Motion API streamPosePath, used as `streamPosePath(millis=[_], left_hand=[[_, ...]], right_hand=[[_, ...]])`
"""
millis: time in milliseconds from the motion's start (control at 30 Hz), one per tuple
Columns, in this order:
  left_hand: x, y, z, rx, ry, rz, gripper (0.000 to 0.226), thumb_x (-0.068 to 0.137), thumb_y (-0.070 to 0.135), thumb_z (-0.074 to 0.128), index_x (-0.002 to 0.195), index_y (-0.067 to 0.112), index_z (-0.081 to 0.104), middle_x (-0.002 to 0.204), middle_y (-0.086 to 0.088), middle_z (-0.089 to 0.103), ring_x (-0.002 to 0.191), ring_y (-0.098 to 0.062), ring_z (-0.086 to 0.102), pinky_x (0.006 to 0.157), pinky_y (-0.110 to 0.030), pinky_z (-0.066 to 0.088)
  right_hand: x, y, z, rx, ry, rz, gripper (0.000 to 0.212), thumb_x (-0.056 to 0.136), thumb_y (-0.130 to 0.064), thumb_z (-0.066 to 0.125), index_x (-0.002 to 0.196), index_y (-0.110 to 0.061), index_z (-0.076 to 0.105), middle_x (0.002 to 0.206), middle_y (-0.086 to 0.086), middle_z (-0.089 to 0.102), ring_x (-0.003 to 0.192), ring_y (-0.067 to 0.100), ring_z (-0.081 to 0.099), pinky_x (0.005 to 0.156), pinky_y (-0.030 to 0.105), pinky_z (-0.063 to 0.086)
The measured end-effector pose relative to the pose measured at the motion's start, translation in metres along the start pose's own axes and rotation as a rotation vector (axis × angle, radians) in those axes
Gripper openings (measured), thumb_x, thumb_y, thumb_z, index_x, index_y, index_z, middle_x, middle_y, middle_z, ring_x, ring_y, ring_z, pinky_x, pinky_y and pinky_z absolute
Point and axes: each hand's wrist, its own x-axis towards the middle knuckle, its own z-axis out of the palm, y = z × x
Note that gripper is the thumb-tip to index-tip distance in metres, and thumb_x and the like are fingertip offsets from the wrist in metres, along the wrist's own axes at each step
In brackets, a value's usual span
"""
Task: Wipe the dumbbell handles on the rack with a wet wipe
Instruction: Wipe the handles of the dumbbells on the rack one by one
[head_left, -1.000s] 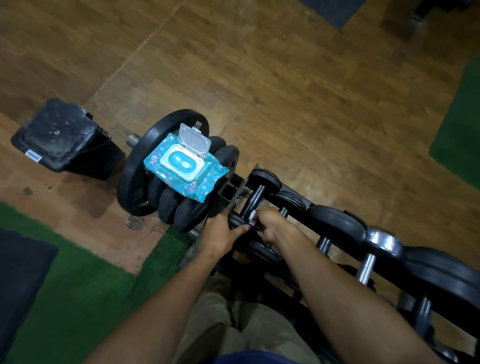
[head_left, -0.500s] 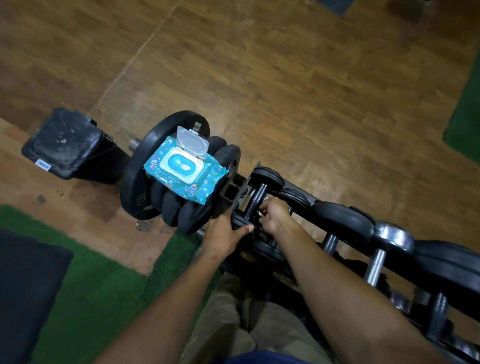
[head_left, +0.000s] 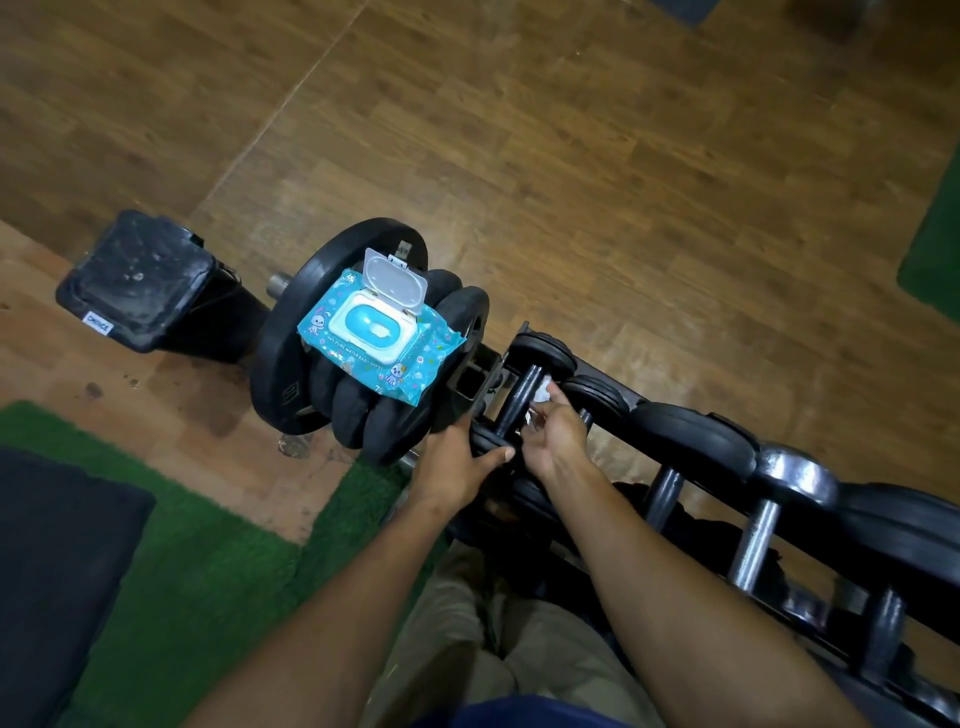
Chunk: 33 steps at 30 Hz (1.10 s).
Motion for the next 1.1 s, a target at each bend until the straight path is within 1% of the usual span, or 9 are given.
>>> streamPosePath(millis=[133,200,300,367,500,667,833,967,1100], left_hand=[[-0.001,0.001,0.000,0.000,-0.002,-0.011,0.072,0.075,0.060,0.080,0.136,0.027,0.059,0.117,-0.004,0.074,0.116,-0.030,0.065,0.093,-0.034,0.054],[-0.001,0.003,-0.001,0.012,-0.008,-0.016,0.072,0.076,0.059,0.080,0.136,0.025,0.059,0.118,-0.005,0.074,0.115,-0.030,0.065,0.092,-0.033,0.053],[-0.001,0.003,-0.002,0.021,-0.017,-0.017,0.070,0.077,0.058,0.080,0.134,0.023,0.060,0.116,-0.005,0.074,0.114,-0.030,0.066,0.092,-0.033,0.053],[-0.001,0.005,-0.002,0.033,-0.025,-0.021,0.068,0.077,0.058,0.080,0.132,0.023,0.062,0.116,-0.005,0.074,0.113,-0.029,0.066,0.092,-0.033,0.053],[-0.006,0.006,-0.001,0.006,-0.018,0.000,0.061,0.080,0.053,0.079,0.129,0.022,0.062,0.119,-0.003,0.073,0.116,-0.028,0.065,0.094,-0.033,0.052],[-0.023,0.001,0.009,-0.009,0.012,0.022,0.083,0.079,0.062,0.068,0.144,0.016,0.048,0.136,-0.012,0.062,0.128,-0.032,0.055,0.106,-0.042,0.046],[-0.058,0.010,0.022,-0.021,0.107,0.041,0.087,0.088,0.047,0.073,0.153,0.003,0.036,0.158,-0.016,0.038,0.145,-0.032,0.035,0.121,-0.042,0.030],[-0.092,0.022,0.041,-0.060,0.202,0.082,0.063,0.088,0.045,0.073,0.135,0.010,0.051,0.135,-0.007,0.050,0.127,-0.027,0.047,0.109,-0.043,0.041],[-0.104,0.033,0.061,-0.230,0.005,-0.124,0.067,0.090,0.050,0.071,0.140,0.012,0.048,0.134,-0.005,0.057,0.125,-0.023,0.054,0.096,-0.030,0.044]], right_hand=[[-0.002,0.001,-0.012,-0.009,0.001,-0.108,0.042,0.099,0.006,0.046,0.132,-0.014,0.064,0.130,0.010,0.056,0.097,0.015,0.058,0.107,0.032,0.047],[-0.002,0.000,-0.013,-0.075,0.001,-0.133,0.036,0.099,0.004,0.052,0.128,-0.012,0.065,0.118,0.009,0.064,0.086,0.011,0.060,0.103,0.032,0.051],[0.001,-0.003,-0.006,-0.243,0.072,-0.186,0.027,0.095,0.001,0.061,0.113,-0.017,0.069,0.111,0.005,0.067,0.097,0.016,0.067,0.093,0.031,0.057],[0.002,-0.005,-0.006,-0.434,0.119,-0.261,0.018,0.091,-0.006,0.069,0.098,-0.022,0.073,0.105,0.002,0.072,0.093,0.017,0.069,0.085,0.033,0.060],[-0.009,-0.014,-0.020,-0.708,-0.041,-0.286,0.014,0.087,-0.005,0.074,0.085,-0.019,0.073,0.093,0.002,0.074,0.093,0.023,0.070,0.089,0.040,0.059],[-0.019,-0.029,-0.056,-1.277,-0.148,-0.580,0.015,0.089,-0.020,0.073,0.104,-0.020,0.076,0.101,-0.007,0.072,0.093,0.011,0.066,0.079,0.029,0.051],[-0.028,-0.036,-0.084,-1.622,-0.173,-0.745,0.024,0.090,-0.017,0.058,0.094,-0.034,0.075,0.104,-0.008,0.070,0.089,0.017,0.064,0.072,0.034,0.054],[-0.031,-0.038,-0.094,-1.757,-0.212,-0.865,0.026,0.089,-0.015,0.058,0.098,-0.032,0.075,0.107,-0.003,0.059,0.094,0.022,0.063,0.073,0.037,0.054],[-0.031,-0.038,-0.102,-1.889,-0.320,-0.944,0.038,0.088,-0.007,0.059,0.115,-0.030,0.074,0.112,0.001,0.059,0.100,0.025,0.063,0.069,0.033,0.049]])
